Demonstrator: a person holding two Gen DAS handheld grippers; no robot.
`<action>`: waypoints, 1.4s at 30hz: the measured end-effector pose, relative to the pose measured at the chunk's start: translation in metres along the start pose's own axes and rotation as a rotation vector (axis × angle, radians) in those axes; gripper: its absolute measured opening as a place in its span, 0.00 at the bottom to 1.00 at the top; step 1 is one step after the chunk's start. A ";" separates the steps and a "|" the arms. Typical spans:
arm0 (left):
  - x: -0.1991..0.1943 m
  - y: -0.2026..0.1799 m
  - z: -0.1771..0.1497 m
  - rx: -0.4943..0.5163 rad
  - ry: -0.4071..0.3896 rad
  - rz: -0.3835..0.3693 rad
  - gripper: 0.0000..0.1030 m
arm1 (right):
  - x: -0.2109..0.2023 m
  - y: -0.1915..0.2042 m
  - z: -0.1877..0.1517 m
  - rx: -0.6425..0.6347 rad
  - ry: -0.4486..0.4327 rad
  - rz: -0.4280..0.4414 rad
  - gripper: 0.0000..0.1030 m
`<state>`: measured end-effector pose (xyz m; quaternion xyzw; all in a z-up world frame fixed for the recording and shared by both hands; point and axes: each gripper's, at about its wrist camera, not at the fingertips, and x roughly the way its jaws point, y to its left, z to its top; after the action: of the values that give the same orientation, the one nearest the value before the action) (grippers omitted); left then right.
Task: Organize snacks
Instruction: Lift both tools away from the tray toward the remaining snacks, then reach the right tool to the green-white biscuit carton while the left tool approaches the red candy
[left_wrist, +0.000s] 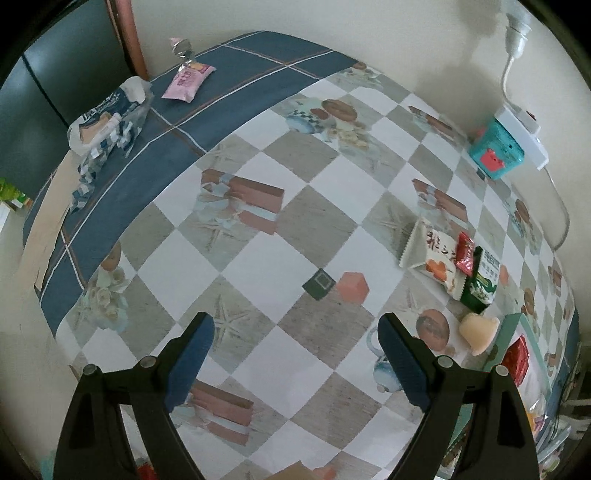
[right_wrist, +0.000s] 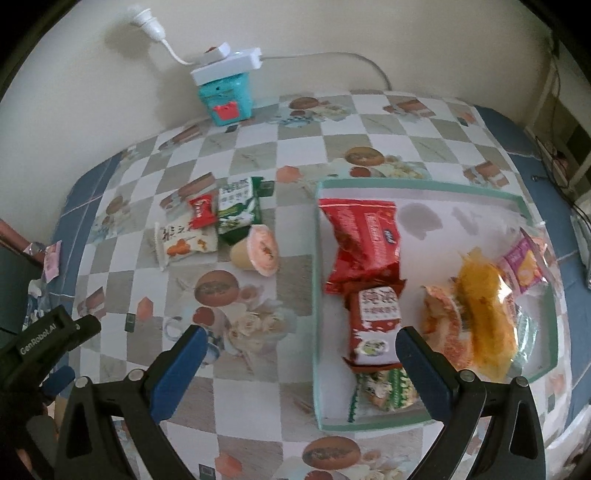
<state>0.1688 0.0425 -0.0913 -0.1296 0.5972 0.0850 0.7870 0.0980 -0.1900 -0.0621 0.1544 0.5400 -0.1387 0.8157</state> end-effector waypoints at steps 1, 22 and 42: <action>0.001 0.001 0.000 -0.003 0.003 -0.002 0.88 | 0.001 0.002 0.000 -0.005 -0.002 0.001 1.00; 0.013 0.007 0.042 -0.075 -0.070 -0.080 0.88 | 0.017 0.021 0.029 0.049 -0.122 0.113 1.00; 0.028 -0.029 0.059 -0.006 -0.139 -0.119 0.88 | 0.044 0.032 0.060 -0.026 -0.158 0.114 1.00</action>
<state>0.2390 0.0328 -0.1002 -0.1609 0.5322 0.0486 0.8297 0.1776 -0.1872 -0.0772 0.1629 0.4660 -0.0967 0.8643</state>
